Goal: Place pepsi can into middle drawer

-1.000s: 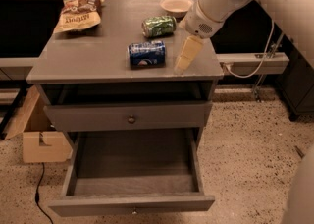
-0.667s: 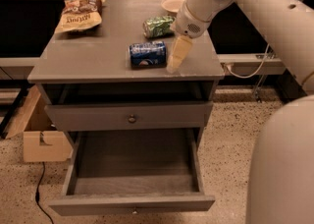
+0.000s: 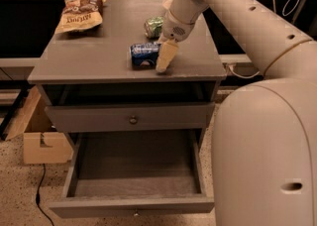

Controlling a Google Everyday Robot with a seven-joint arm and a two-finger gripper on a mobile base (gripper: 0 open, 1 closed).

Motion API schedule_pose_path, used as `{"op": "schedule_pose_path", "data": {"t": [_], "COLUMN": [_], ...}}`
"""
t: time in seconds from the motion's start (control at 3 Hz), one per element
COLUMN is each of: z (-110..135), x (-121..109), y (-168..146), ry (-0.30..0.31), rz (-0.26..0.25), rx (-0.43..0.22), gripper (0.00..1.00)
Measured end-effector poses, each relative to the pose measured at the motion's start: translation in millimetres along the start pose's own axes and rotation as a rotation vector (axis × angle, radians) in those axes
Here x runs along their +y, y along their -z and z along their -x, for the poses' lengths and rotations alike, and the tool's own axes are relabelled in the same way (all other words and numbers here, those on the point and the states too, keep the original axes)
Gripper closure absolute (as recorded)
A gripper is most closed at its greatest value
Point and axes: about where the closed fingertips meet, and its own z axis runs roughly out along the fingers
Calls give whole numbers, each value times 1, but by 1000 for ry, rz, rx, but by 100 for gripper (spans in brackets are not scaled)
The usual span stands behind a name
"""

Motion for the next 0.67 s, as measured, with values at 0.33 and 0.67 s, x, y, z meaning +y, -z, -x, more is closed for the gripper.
{"op": "schedule_pose_path", "data": {"t": [0.33, 0.67], "z": [12, 21], "x": [2, 8], "y": [-4, 7], "ry": [16, 29], "rz": [15, 7], "rx": [6, -21], "gripper": [46, 71]}}
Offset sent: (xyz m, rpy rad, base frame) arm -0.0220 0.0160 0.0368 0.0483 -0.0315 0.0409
